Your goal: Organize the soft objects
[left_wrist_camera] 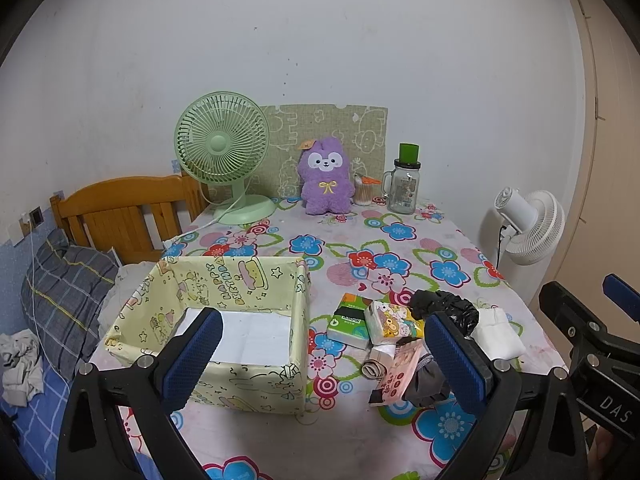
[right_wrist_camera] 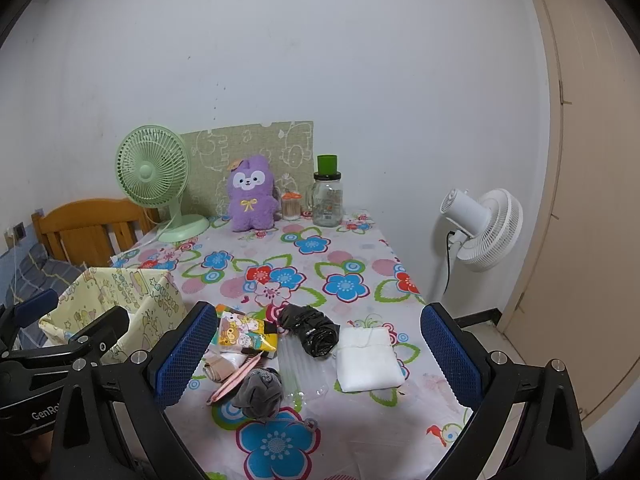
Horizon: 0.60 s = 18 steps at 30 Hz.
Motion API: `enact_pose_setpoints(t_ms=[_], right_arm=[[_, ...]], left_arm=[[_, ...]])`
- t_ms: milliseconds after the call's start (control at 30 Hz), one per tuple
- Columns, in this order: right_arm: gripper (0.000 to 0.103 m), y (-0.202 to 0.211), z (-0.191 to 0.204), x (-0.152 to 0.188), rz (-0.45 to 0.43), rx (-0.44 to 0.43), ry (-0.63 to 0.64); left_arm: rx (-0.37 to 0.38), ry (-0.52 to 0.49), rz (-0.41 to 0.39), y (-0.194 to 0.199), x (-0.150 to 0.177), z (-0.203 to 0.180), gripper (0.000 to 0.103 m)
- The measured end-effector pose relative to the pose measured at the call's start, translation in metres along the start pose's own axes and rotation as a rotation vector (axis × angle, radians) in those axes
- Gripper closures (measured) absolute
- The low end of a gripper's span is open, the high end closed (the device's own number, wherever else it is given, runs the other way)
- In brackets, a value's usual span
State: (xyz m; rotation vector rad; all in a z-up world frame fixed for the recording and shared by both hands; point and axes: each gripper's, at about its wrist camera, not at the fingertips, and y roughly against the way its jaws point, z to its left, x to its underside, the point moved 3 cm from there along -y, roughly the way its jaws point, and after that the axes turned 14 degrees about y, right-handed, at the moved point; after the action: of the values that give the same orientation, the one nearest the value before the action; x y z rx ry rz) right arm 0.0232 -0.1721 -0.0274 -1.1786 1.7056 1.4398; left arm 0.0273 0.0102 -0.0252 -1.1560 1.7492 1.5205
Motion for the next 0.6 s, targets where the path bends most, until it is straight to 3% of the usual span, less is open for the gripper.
enact_pose_setpoints(t_ms=[600], right_arm=[[0.0, 0.0023, 0.0011, -0.0012, 0.0, -0.003, 0.002]], left_arm=[[0.007, -0.001, 0.005, 0.0031, -0.0008, 0.0001, 0.003]])
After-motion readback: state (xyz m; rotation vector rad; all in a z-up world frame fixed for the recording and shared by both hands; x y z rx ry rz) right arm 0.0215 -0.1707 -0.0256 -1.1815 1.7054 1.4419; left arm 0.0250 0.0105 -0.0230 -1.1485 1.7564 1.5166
